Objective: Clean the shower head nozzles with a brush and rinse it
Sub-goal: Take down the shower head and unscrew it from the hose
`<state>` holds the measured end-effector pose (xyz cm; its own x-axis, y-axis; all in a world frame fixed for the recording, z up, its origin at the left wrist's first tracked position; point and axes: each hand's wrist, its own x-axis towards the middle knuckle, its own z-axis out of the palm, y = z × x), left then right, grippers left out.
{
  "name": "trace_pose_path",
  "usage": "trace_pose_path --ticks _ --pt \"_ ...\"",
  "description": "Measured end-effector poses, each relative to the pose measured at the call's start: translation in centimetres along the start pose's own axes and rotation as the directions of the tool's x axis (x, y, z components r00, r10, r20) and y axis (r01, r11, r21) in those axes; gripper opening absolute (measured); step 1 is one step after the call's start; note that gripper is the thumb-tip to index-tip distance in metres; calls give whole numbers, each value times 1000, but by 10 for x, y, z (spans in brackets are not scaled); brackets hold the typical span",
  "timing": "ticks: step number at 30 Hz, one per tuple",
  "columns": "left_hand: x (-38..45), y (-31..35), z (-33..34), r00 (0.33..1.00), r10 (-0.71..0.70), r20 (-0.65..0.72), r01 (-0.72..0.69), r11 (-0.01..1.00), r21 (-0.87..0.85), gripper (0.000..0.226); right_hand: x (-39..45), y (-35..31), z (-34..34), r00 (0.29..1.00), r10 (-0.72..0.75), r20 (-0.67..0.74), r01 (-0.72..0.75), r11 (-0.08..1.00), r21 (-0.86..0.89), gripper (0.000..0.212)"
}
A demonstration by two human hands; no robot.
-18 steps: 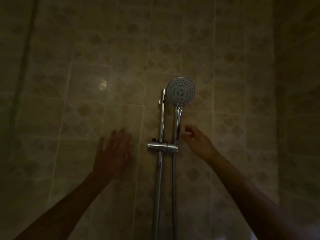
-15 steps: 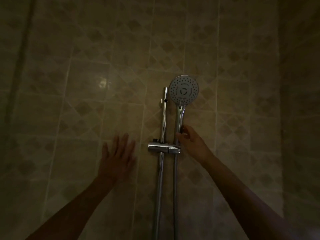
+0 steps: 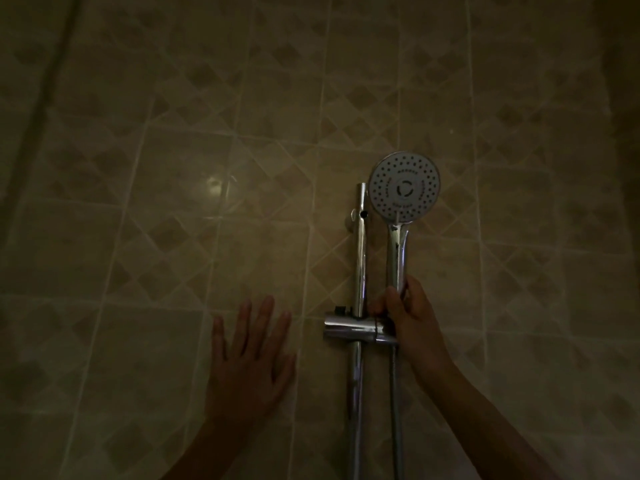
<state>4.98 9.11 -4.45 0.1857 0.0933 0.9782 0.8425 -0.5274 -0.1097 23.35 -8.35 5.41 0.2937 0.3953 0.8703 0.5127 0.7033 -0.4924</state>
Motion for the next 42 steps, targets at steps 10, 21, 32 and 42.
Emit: trace_pose_path --ticks 10,21,32,42 --pt "0 0 3 999 18 -44 -18 1000 6 64 35 -23 -6 999 11 -49 -13 999 -47 18" --pt "-1 -2 5 997 34 -73 -32 999 37 63 11 -31 -58 988 145 -58 -144 989 34 13" --pt "9 3 -44 950 -37 311 46 999 -23 69 -119 -28 -87 921 385 61 -390 901 193 12" --pt "45 12 -172 554 -140 821 713 589 -381 33 -229 -58 -87 823 547 152 -567 787 241 11"
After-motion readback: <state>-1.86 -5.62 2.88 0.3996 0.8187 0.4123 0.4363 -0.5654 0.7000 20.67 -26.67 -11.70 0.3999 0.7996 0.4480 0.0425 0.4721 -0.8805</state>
